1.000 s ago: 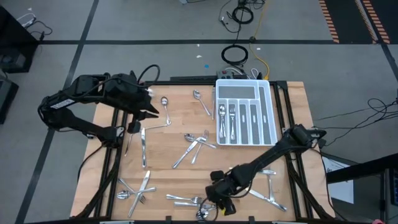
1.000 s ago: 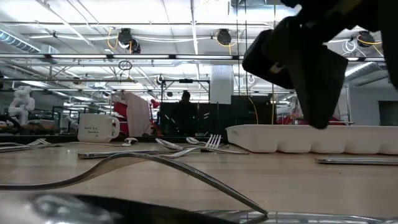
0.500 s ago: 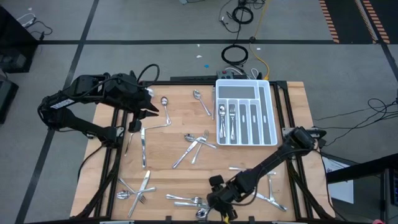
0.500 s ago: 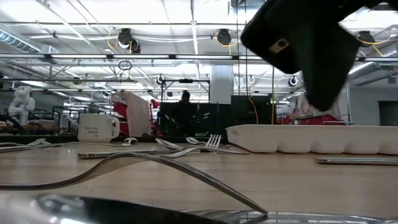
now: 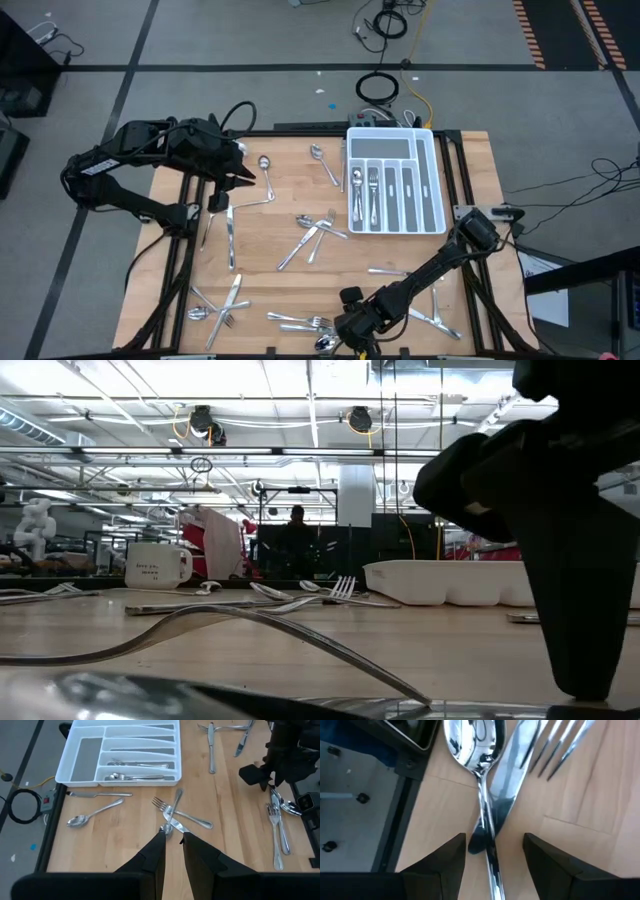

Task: Sort silverware
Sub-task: Put the silver spoon into the silverware tray

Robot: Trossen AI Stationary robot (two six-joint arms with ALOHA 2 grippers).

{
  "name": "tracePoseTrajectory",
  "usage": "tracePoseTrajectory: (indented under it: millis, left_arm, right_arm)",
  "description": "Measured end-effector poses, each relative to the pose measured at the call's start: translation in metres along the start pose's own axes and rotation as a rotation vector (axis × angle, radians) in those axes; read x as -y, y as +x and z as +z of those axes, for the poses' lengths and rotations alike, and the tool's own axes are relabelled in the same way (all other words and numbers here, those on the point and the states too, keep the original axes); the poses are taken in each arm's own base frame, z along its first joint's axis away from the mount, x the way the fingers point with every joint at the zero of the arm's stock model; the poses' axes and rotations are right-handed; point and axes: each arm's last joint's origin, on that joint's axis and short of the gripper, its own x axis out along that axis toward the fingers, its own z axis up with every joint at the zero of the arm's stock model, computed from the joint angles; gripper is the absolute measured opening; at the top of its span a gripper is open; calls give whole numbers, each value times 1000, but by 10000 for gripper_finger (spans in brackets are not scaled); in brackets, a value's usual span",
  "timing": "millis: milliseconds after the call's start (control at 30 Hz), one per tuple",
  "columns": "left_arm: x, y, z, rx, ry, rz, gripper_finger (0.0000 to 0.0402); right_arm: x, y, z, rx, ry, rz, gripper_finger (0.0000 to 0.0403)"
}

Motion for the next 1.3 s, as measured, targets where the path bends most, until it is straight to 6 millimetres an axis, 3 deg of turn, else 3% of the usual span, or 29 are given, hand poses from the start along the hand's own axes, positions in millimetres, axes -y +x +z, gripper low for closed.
tracePoseTrajectory:
  millis: [100,333,400,700,1300]
  left_arm:
    - [0,0,0,0,0,1,74]
    - [0,0,0,0,0,1,74]
    - [0,0,0,0,0,1,74]
    - [0,0,0,0,0,1,74]
    - [0,0,0,1,0,1,74]
  right_arm:
    - [2,0,-4,-41,11,-21,155]
    - [3,1,-6,-59,-9,-34,30]
    - [3,1,-6,-63,-8,-27,10]
    - [1,1,-6,-63,54,-19,3]
    - [-12,-19,19,-6,93,-13,0]
